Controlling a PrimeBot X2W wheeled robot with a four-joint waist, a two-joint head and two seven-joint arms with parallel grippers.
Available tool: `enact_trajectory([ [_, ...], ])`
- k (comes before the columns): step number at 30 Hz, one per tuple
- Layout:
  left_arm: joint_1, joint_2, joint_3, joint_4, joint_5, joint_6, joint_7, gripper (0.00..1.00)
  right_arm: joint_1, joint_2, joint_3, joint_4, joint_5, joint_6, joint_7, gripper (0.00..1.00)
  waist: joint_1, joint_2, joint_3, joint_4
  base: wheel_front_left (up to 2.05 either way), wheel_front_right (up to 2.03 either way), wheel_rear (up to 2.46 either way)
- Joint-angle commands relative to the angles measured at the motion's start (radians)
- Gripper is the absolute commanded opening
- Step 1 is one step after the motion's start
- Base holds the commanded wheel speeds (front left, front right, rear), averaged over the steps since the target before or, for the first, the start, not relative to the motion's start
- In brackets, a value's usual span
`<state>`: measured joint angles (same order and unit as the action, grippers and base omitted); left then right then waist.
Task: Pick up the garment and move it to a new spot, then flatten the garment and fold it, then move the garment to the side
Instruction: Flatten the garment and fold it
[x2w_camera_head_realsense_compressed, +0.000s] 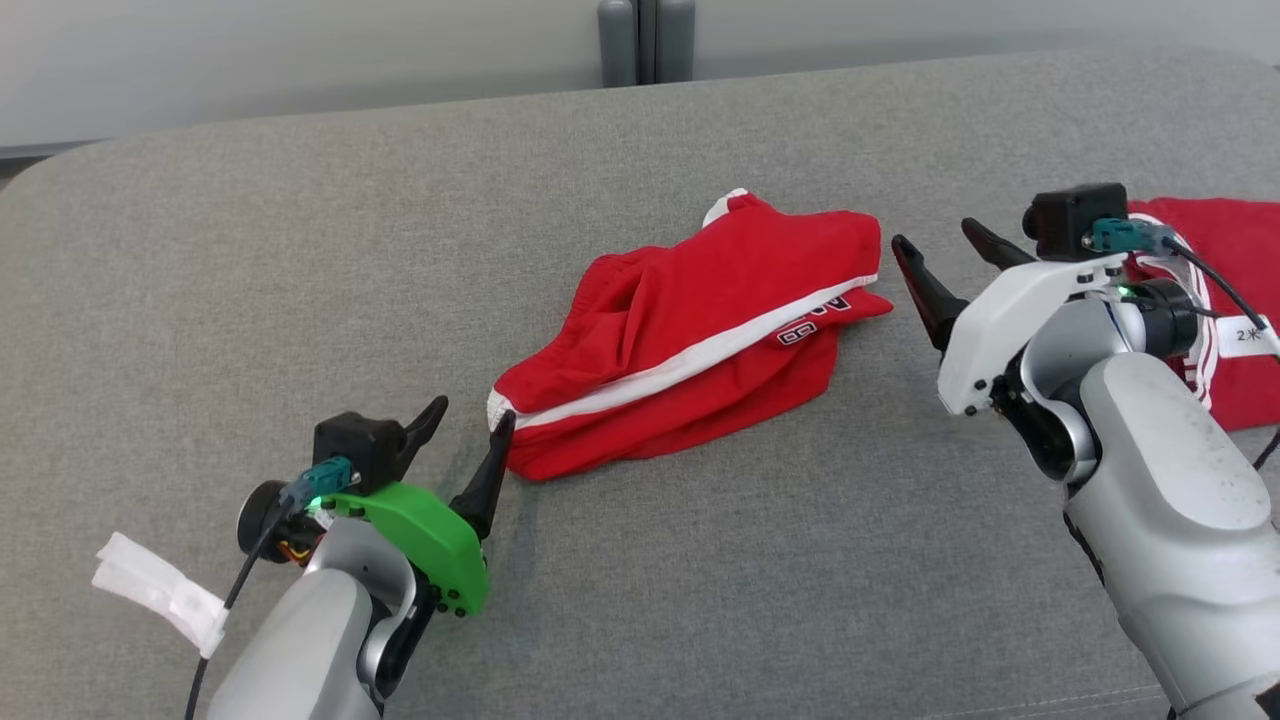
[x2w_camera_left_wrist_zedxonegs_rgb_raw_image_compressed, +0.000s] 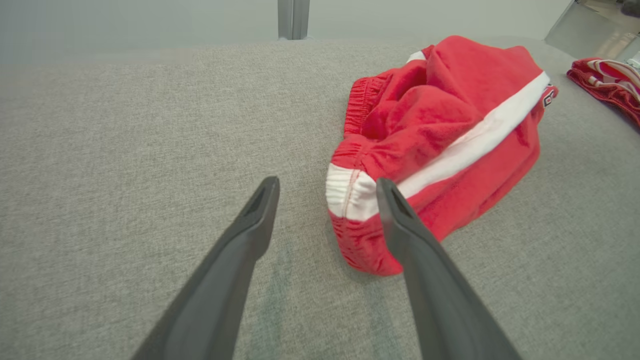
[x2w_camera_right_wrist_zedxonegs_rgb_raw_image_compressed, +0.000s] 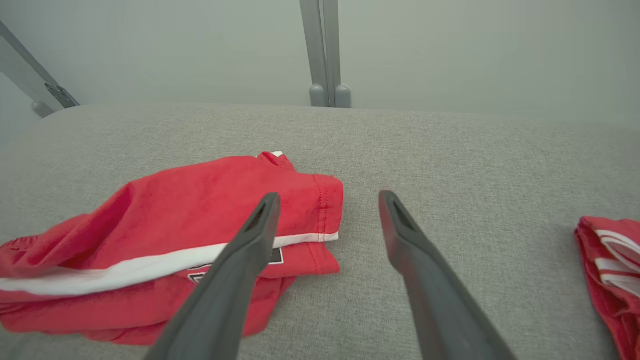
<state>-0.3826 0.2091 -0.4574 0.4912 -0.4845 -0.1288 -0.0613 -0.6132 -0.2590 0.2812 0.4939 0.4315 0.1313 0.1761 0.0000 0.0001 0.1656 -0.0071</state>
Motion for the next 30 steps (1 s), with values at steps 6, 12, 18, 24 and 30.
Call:
enact_trajectory([
  [6, -0.075, 0.021, -0.072, 0.061, -0.048, -0.002, 0.013, 1.00, -0.090, -0.001, 0.066, 0.129, 0.072, -0.001, 0.018, 1.00, 0.0000, -0.0001, 0.044, -0.002, 0.00, 0.00, 0.00],
  [12, -0.110, 0.029, -0.128, 0.082, -0.077, -0.002, -0.007, 1.00, -0.148, 0.000, 0.104, 0.216, 0.186, -0.001, 0.036, 1.00, 0.0000, -0.0001, 0.069, 0.008, 0.00, 0.00, 0.00],
  [18, -0.122, 0.037, -0.185, 0.074, -0.108, -0.002, -0.032, 1.00, -0.194, -0.004, 0.118, 0.282, 0.272, -0.001, 0.018, 1.00, 0.0000, -0.0001, 0.084, 0.027, 0.00, 0.00, 0.00],
  [24, -0.120, 0.057, -0.232, 0.045, -0.140, -0.002, -0.056, 1.00, -0.212, -0.027, 0.164, 0.303, 0.314, -0.001, 0.005, 1.00, 0.0000, -0.0001, 0.089, 0.041, 0.00, 0.00, 0.00],
  [30, -0.146, 0.065, -0.254, 0.060, -0.163, -0.002, -0.058, 1.00, -0.224, -0.037, 0.205, 0.321, 0.360, -0.001, 0.012, 1.00, 0.0000, -0.0001, 0.102, 0.037, 0.00, 0.00, 0.00],
])
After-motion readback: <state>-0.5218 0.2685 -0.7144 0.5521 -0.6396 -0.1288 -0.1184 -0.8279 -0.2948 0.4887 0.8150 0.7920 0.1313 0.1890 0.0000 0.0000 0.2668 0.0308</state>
